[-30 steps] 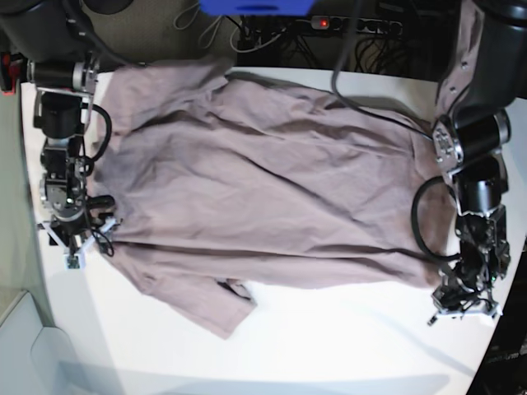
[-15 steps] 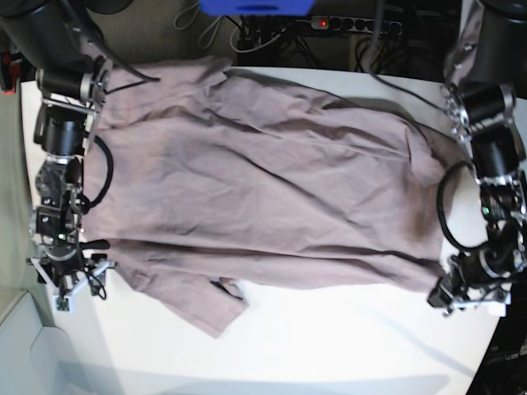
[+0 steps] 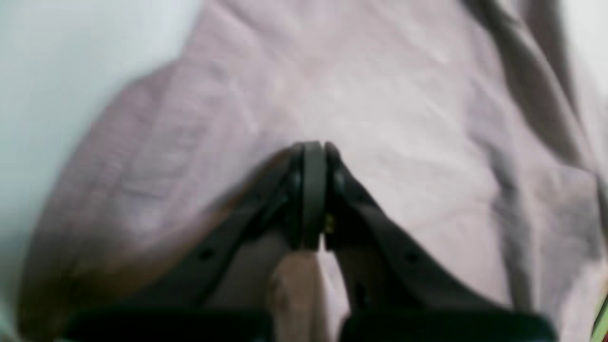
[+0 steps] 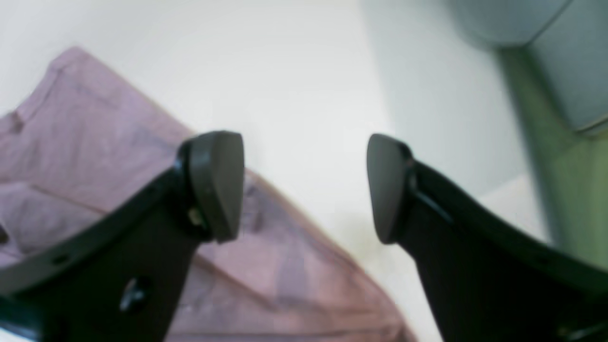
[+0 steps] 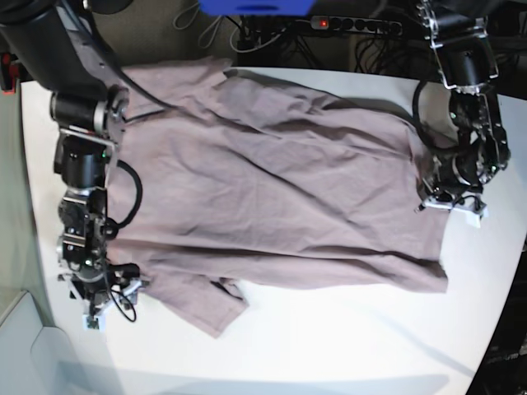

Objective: Layout the t-shirt on the table in an organized manner, then fold the t-shirt properly

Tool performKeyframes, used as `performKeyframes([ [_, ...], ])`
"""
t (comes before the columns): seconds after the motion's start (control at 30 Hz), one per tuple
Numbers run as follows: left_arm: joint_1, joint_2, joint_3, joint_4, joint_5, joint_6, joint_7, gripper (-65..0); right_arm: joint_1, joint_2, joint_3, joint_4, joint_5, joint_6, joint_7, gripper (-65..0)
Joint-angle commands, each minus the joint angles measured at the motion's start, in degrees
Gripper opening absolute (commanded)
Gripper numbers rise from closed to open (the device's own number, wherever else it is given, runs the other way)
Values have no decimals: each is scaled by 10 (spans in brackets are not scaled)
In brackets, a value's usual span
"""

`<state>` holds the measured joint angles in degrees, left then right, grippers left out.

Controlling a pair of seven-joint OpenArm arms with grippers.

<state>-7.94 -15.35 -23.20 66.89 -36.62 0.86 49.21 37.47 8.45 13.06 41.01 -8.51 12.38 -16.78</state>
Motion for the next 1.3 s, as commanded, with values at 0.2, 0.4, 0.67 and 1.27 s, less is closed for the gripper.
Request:
performKeyframes([
  [0.2, -7, -1, 0, -61, 31, -5, 5, -648, 51, 5, 2, -96, 3, -4, 58, -251],
  [0.4, 29, -34, 0, -58, 27, -6, 6, -648, 45, 9, 0, -124, 3, -4, 63, -251],
  [0.67, 54, -76, -15, -58, 27, -6, 6, -648, 1, 46, 0, -136, 1, -6, 112, -250],
  [1.27, 48, -16, -93, 17, 26, -7, 108, -648, -25, 80, 4, -73, 2, -77, 115, -250],
])
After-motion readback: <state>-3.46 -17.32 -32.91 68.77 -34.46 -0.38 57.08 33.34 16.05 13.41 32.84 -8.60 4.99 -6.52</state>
